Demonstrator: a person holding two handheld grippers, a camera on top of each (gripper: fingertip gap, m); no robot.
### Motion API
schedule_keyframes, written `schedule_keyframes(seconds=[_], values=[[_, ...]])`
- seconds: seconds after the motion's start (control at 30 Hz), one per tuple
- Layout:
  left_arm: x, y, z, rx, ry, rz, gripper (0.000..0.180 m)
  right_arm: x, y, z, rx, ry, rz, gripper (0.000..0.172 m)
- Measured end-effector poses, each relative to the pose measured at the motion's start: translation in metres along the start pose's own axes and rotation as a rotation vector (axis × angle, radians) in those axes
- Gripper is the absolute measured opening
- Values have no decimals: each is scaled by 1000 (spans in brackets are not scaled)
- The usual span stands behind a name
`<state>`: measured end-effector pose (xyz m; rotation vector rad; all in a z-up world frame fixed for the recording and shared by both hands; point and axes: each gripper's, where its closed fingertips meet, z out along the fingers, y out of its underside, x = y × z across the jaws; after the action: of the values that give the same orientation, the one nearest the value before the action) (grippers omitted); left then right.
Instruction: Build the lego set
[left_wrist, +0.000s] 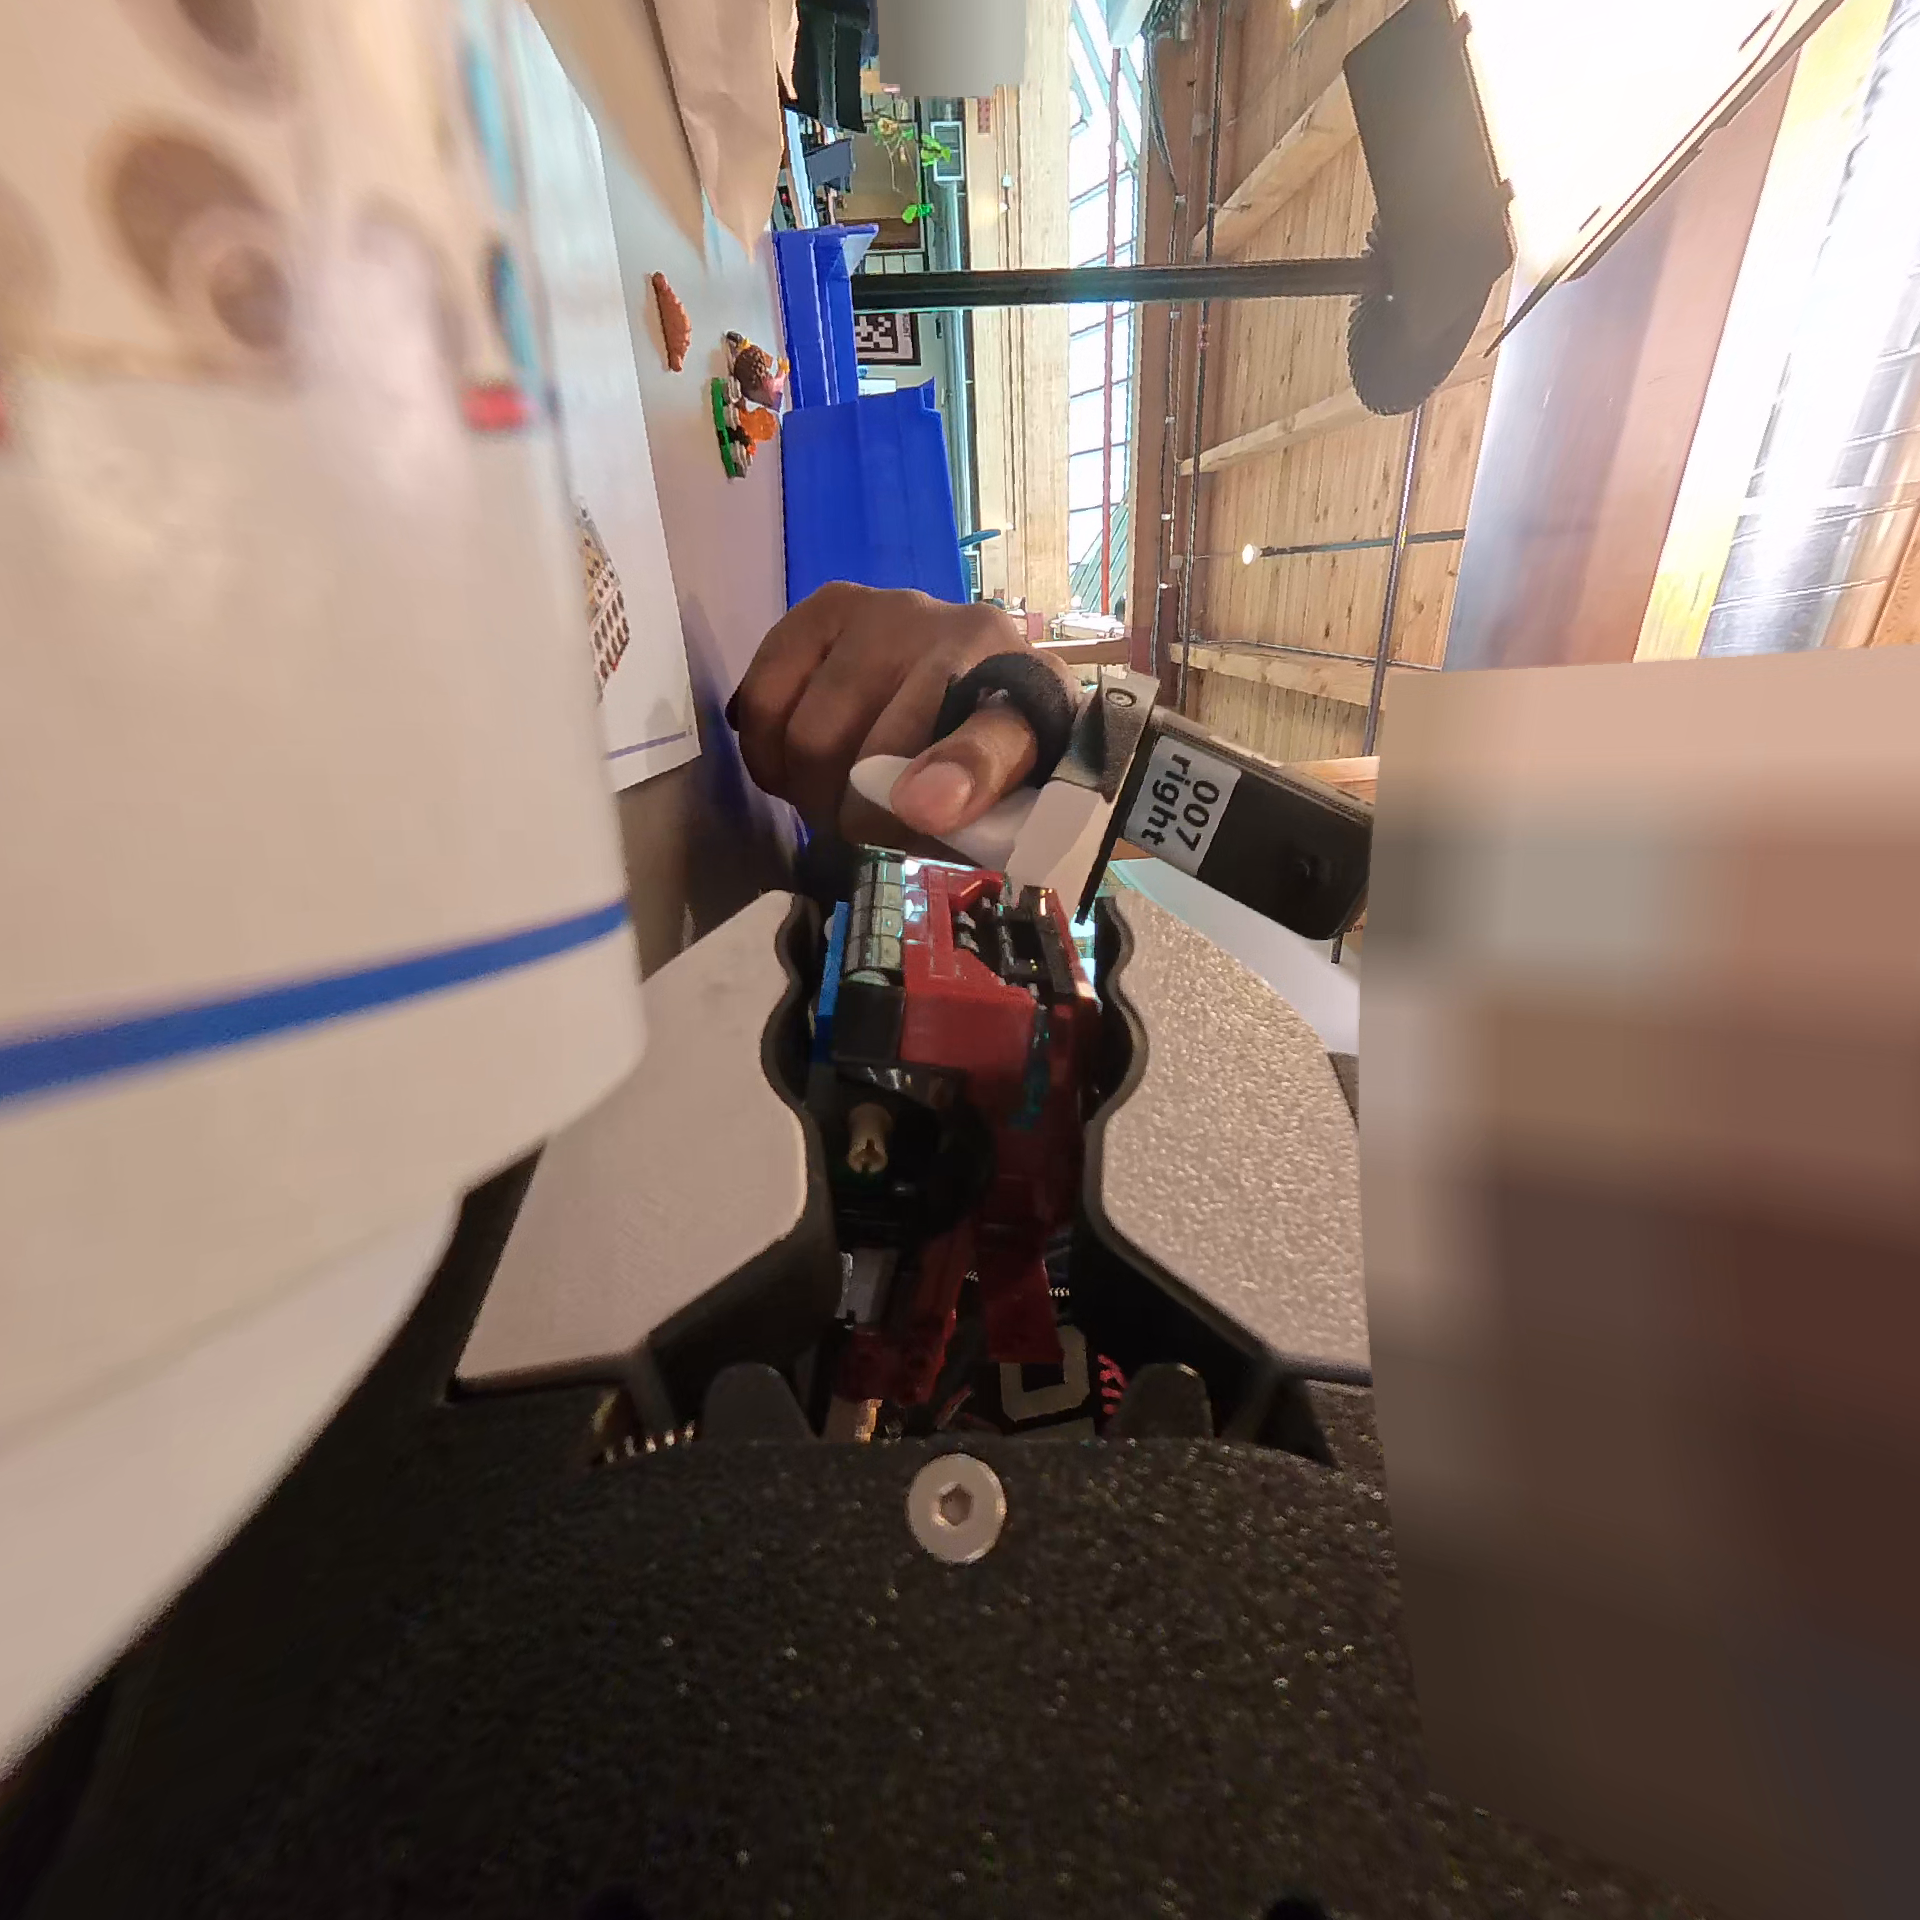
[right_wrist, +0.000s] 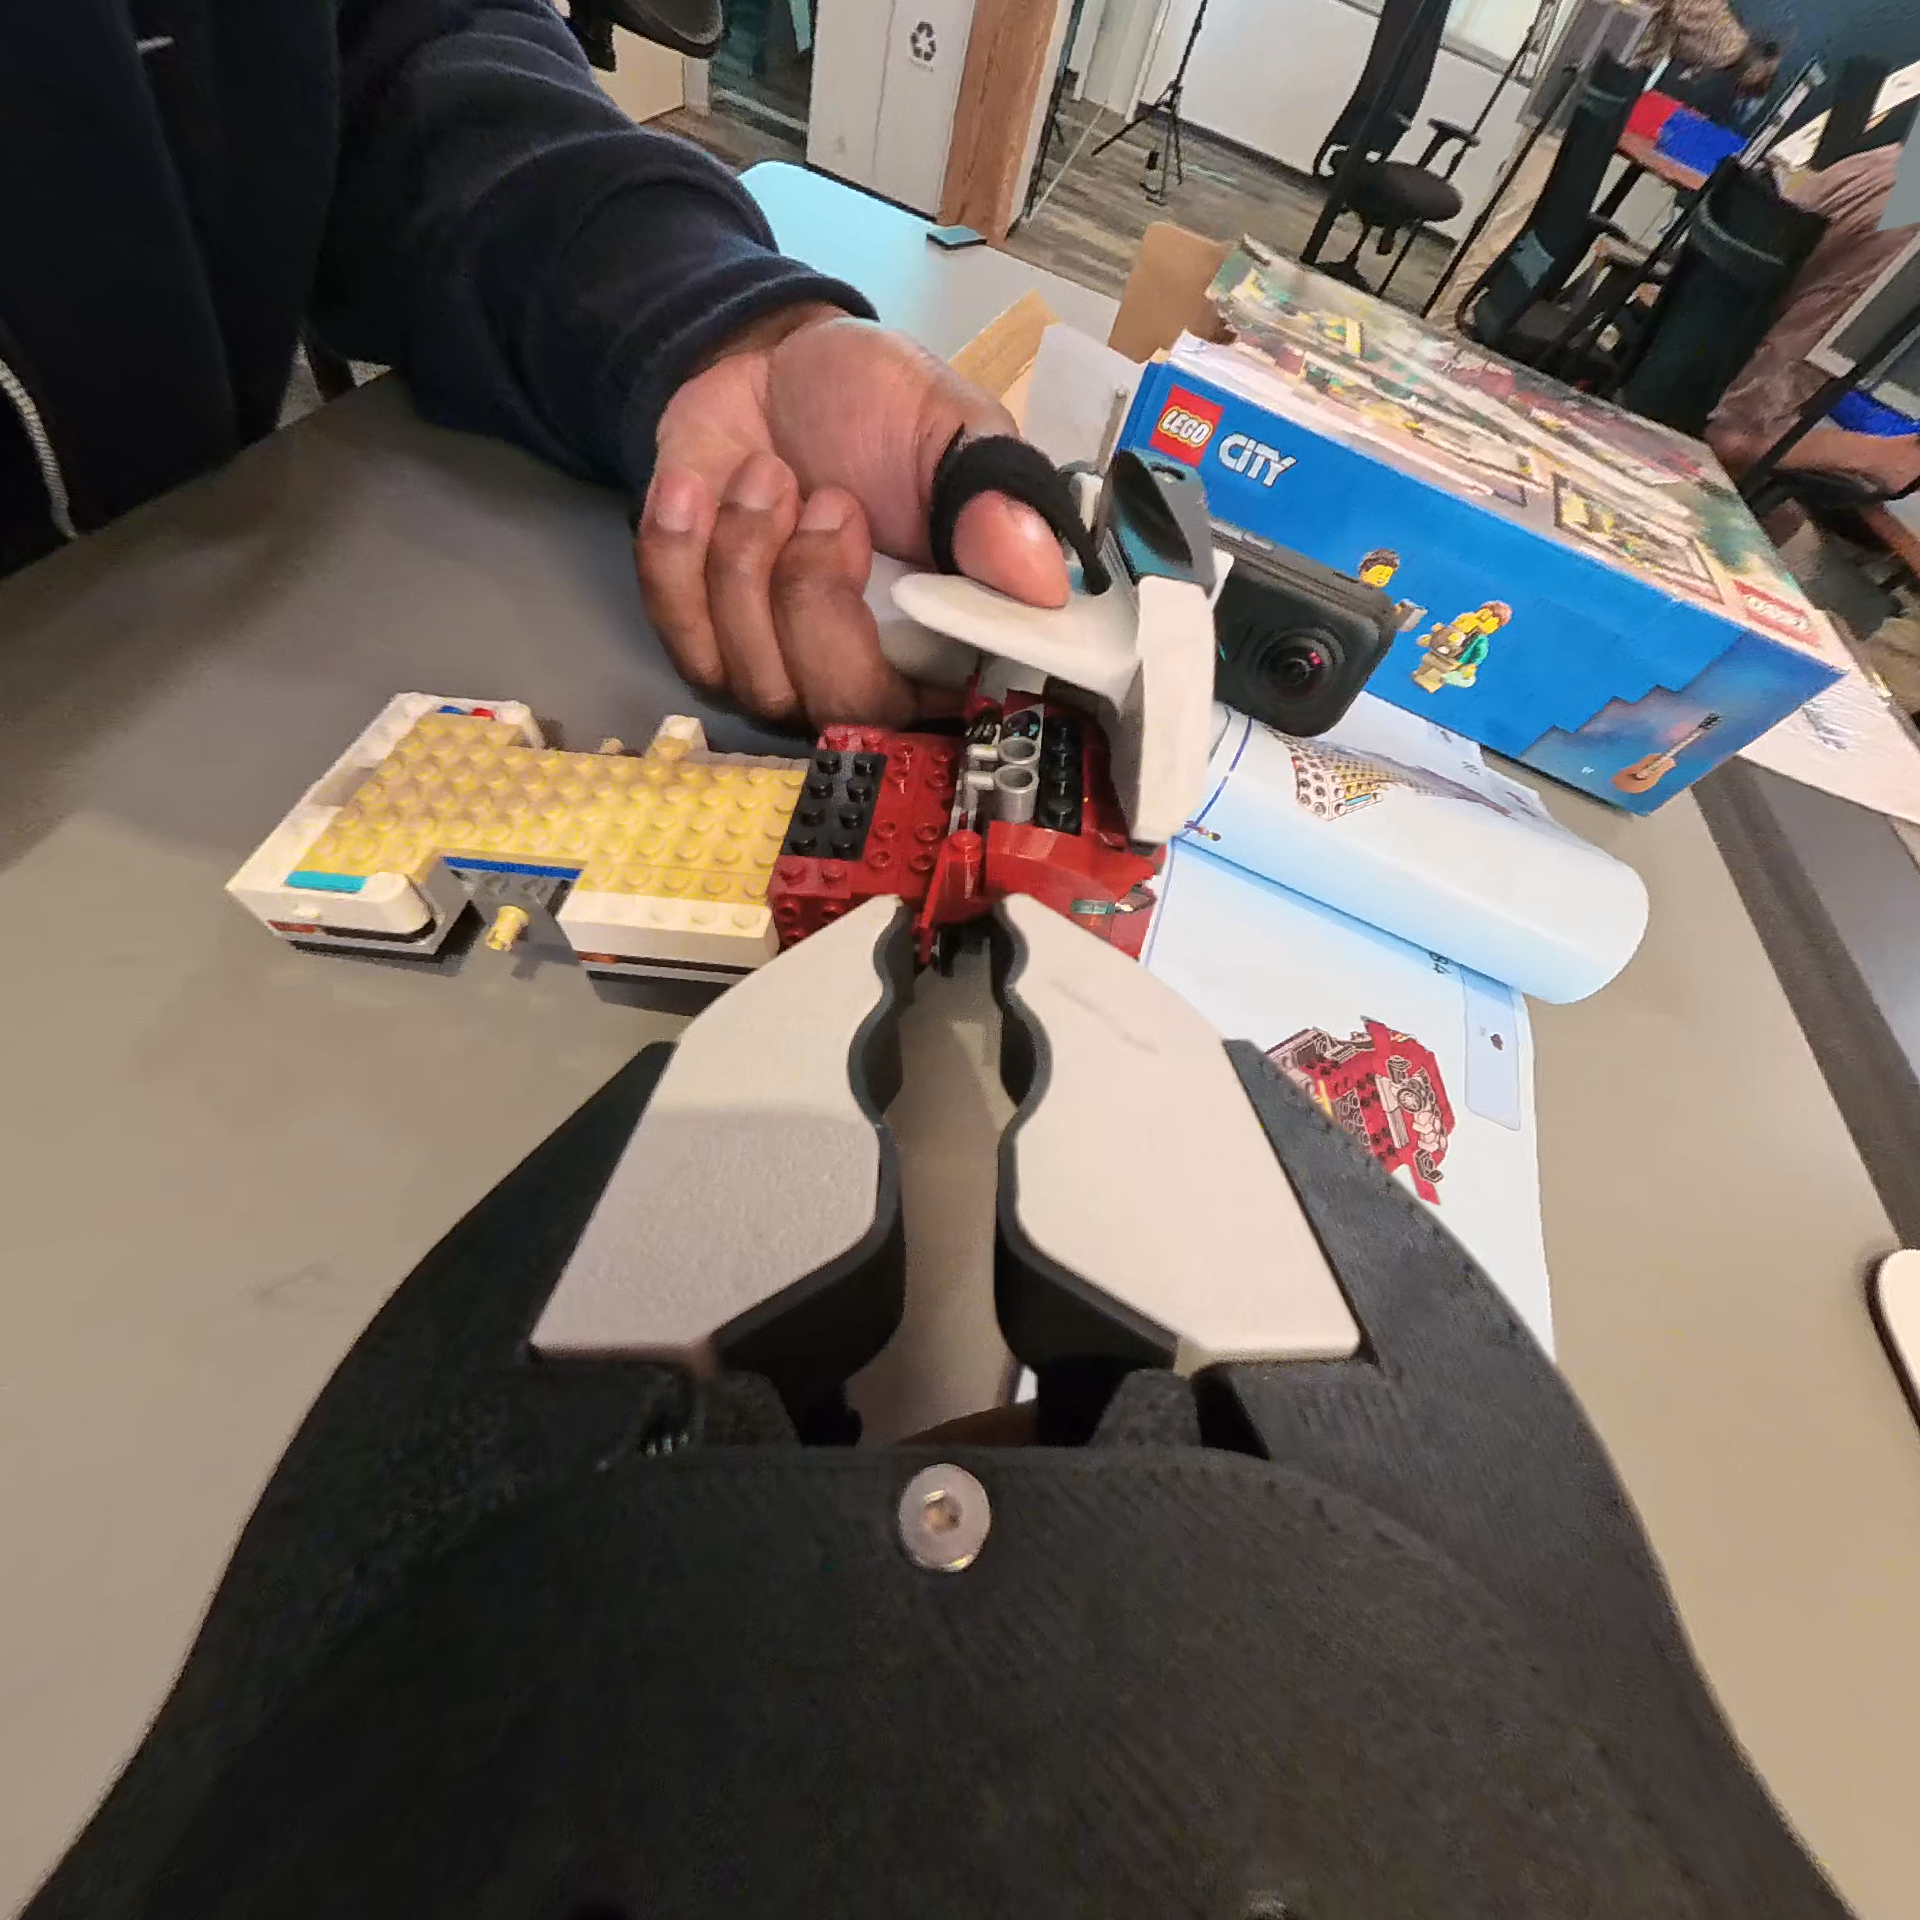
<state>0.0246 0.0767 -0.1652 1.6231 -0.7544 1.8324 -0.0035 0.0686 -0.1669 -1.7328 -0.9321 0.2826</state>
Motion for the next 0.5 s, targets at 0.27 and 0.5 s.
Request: schedule_keyframes(seconds=[0.27, 0.5], values=[[0, 0, -1, -3, -5, 8, 52, -1, 2, 1, -6, -6, -7, 3], [-1, 3, 1, -21, -12, 14, 52, 2, 4, 0, -15, 6, -10, 7]])
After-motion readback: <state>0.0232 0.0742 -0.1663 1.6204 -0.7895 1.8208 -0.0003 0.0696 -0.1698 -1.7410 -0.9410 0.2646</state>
